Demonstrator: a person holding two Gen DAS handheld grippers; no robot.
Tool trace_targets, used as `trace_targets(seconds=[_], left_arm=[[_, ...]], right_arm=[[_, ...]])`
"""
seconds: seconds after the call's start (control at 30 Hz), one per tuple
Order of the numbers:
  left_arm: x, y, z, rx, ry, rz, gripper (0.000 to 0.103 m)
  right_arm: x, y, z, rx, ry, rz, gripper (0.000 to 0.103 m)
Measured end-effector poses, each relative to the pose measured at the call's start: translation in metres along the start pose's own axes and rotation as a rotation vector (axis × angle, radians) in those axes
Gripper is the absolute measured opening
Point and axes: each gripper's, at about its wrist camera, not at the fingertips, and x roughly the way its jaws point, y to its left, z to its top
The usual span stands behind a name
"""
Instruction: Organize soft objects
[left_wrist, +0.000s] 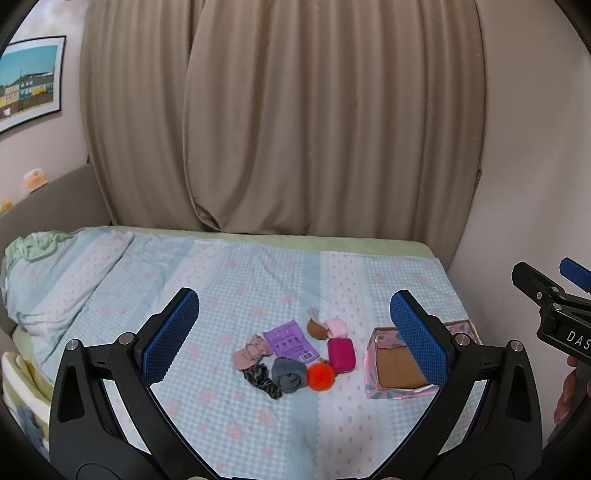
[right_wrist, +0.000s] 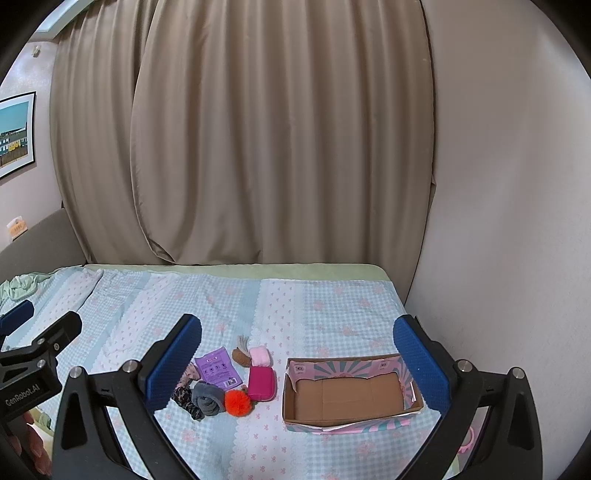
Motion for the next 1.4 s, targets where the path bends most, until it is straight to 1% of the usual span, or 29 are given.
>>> trace_targets(seconds=[0.33,0.43,0.5,0.6,0.73,0.87,0.93,1.0,1.1,1.23,1.4], left_arm=[[0.001,0.001,0.000,-0.003,0.003,-0.002,0.102],[0.005,0.003,0.001,-0.016,0.010,-0.011,0.102],[0.010,0.006,0.000,-0.028,0.021,-0.016,0.102],[0.019,0.014,-0.006,-0.042,0.049,-0.004,0.103],[0.037,0.034,-0.021,-0.060,0.096,0.013,0.102],[0.066,0.071,-0.038,-0.065,0.167,0.006,0.102],[0.082,0.091,-0.043,-0.071,0.204,0.008,0.102],[0.102,0.114,-0.048,-0.084,0.235,-0.009,0.102],[0.134,0.139,-0.056,-0.067,0.272,-0.028,0.102],[0.187,0.165,-0.071,-0.034,0.317,-0.082,0.102],[0.270,0.181,-0.107,0.047,0.377,-0.145,0.102]], right_arm=[[-0.002,0.001,-0.001,-0.003,0.000,0.004,0.103],[-0.002,0.004,0.002,-0.024,0.004,0.007,0.103],[0.000,0.007,0.004,-0.047,0.006,0.010,0.103],[0.007,0.013,0.005,-0.072,0.012,0.040,0.103],[0.028,0.031,-0.007,-0.090,0.039,0.066,0.103],[0.058,0.054,-0.027,-0.024,0.114,0.100,0.103],[0.074,0.070,-0.037,0.001,0.164,0.104,0.103],[0.088,0.085,-0.047,0.009,0.196,0.097,0.103],[0.118,0.107,-0.064,0.029,0.252,0.063,0.103],[0.160,0.125,-0.090,0.094,0.314,0.005,0.103],[0.219,0.139,-0.135,0.201,0.379,-0.075,0.103]])
